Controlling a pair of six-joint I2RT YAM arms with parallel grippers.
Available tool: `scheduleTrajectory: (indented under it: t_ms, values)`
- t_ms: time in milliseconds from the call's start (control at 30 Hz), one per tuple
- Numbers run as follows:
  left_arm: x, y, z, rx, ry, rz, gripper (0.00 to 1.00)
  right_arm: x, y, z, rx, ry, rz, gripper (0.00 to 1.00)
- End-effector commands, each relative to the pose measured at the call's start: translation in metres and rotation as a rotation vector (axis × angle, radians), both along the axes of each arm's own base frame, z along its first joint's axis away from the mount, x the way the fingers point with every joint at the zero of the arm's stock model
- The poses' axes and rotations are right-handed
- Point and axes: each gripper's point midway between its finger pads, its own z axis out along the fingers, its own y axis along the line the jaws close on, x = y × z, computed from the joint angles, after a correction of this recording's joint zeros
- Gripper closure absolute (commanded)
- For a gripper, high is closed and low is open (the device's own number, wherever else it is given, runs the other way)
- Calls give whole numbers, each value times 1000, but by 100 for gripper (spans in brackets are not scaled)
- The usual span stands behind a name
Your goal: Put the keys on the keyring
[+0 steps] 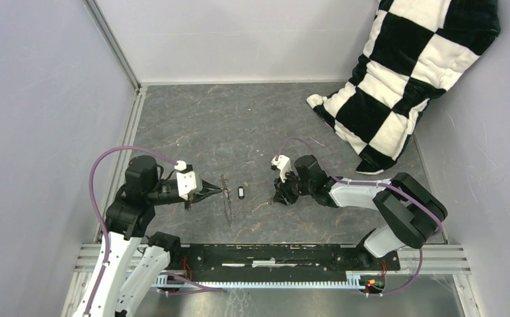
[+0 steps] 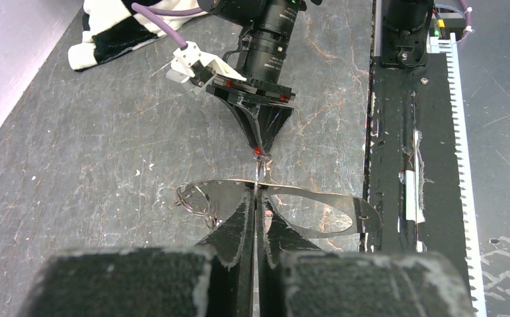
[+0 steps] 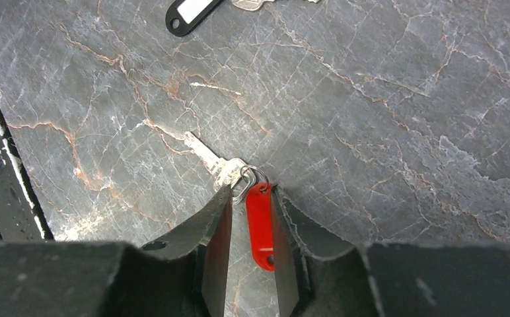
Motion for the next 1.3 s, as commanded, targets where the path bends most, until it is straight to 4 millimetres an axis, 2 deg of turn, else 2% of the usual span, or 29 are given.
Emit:
scheduleTrajectory:
  t_ms: [0, 267, 567, 733, 900, 1167, 1267]
  values:
    - [2, 0, 16, -5, -83, -8, 98, 9, 12, 17, 72, -15, 17, 68]
    - [2, 0, 16, -3, -84, -4, 98, 11, 16, 25, 115, 7, 65, 67]
    - [2, 0, 18, -5, -87, -4, 98, 14, 14, 11, 116, 72, 60, 69]
    - [2, 0, 18, -5, -86, -4, 98, 15, 12, 10, 116, 75, 52, 71]
    - [3, 0, 18, -4, -86, -5, 98, 14, 12, 10, 123, 80, 50, 78]
    - [4, 0, 17, 0, -86, -1, 98, 12, 13, 9, 131, 92, 47, 95]
    - [4, 0, 17, 0, -86, -2, 98, 12, 14, 8, 135, 97, 47, 97]
